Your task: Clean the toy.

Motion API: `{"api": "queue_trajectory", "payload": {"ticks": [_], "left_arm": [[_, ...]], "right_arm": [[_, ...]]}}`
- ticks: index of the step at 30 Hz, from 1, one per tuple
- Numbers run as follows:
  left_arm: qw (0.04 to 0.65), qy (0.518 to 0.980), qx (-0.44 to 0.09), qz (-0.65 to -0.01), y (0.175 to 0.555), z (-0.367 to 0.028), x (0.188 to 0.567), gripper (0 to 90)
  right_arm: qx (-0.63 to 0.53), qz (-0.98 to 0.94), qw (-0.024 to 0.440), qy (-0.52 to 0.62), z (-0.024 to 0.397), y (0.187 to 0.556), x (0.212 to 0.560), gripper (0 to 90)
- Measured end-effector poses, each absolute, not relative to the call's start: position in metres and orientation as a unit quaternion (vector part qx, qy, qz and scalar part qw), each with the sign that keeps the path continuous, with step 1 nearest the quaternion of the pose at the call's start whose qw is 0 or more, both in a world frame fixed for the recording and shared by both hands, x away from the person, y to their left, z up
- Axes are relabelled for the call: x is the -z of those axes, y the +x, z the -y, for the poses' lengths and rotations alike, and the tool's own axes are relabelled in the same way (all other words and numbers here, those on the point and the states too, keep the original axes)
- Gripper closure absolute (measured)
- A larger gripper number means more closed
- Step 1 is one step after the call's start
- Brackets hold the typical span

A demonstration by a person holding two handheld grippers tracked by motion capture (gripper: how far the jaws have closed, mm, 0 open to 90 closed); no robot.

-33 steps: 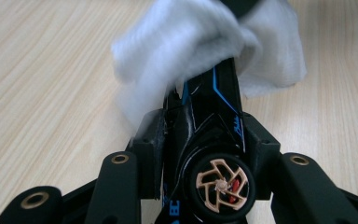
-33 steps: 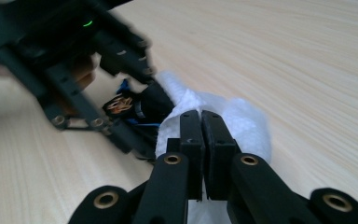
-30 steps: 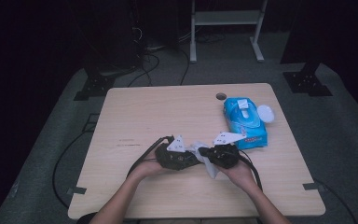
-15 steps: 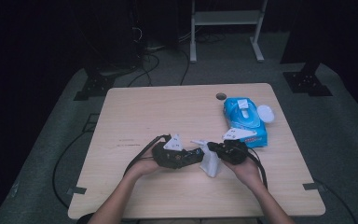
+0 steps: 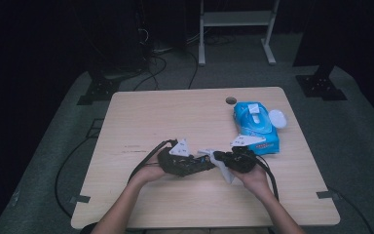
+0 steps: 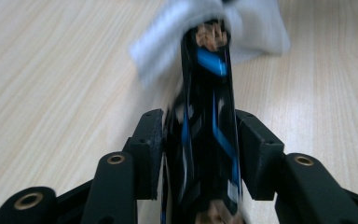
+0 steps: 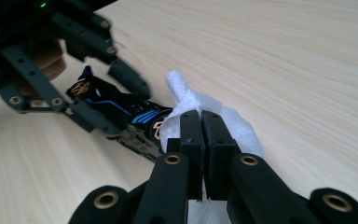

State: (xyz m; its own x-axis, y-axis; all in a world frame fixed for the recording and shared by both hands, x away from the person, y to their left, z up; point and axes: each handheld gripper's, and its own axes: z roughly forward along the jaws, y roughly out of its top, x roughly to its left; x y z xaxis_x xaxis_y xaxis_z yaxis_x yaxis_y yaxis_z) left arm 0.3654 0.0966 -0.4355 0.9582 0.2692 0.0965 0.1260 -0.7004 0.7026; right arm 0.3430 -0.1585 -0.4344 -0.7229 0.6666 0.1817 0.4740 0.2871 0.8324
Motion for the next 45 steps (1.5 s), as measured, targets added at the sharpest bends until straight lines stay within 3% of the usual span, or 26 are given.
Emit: {"api": "queue_trajectory", "payload": {"ticks": [14,24,29,31,33,42,45], "left_arm": [[0.297,0.942,-0.123,-0.094,0.362,-0.067,0.438,46.3],[0.287,0.943,-0.126,-0.114,0.361,-0.063,0.438,56.6],[0.249,0.951,-0.134,-0.122,0.361,-0.056,0.444,43.0],[0.247,0.951,-0.136,-0.125,0.36,-0.055,0.443,51.6],[0.244,0.952,-0.139,-0.122,0.359,-0.055,0.442,53.6],[0.318,0.928,-0.139,-0.135,0.361,-0.068,0.432,58.6],[0.366,0.911,-0.128,-0.142,0.362,-0.074,0.422,64.5]], "right_arm": [[-0.497,-0.786,0.066,0.363,0.156,0.344,0.44,87.1],[-0.495,-0.778,0.061,0.381,0.164,0.349,0.445,87.2],[-0.49,-0.782,0.048,0.382,0.161,0.349,0.45,87.2],[-0.489,-0.784,0.051,0.379,0.16,0.349,0.449,87.2],[-0.492,-0.782,0.043,0.381,0.161,0.349,0.449,87.2],[-0.508,-0.769,0.05,0.384,0.169,0.35,0.445,87.2],[-0.513,-0.765,0.049,0.387,0.171,0.351,0.444,87.2]]}}
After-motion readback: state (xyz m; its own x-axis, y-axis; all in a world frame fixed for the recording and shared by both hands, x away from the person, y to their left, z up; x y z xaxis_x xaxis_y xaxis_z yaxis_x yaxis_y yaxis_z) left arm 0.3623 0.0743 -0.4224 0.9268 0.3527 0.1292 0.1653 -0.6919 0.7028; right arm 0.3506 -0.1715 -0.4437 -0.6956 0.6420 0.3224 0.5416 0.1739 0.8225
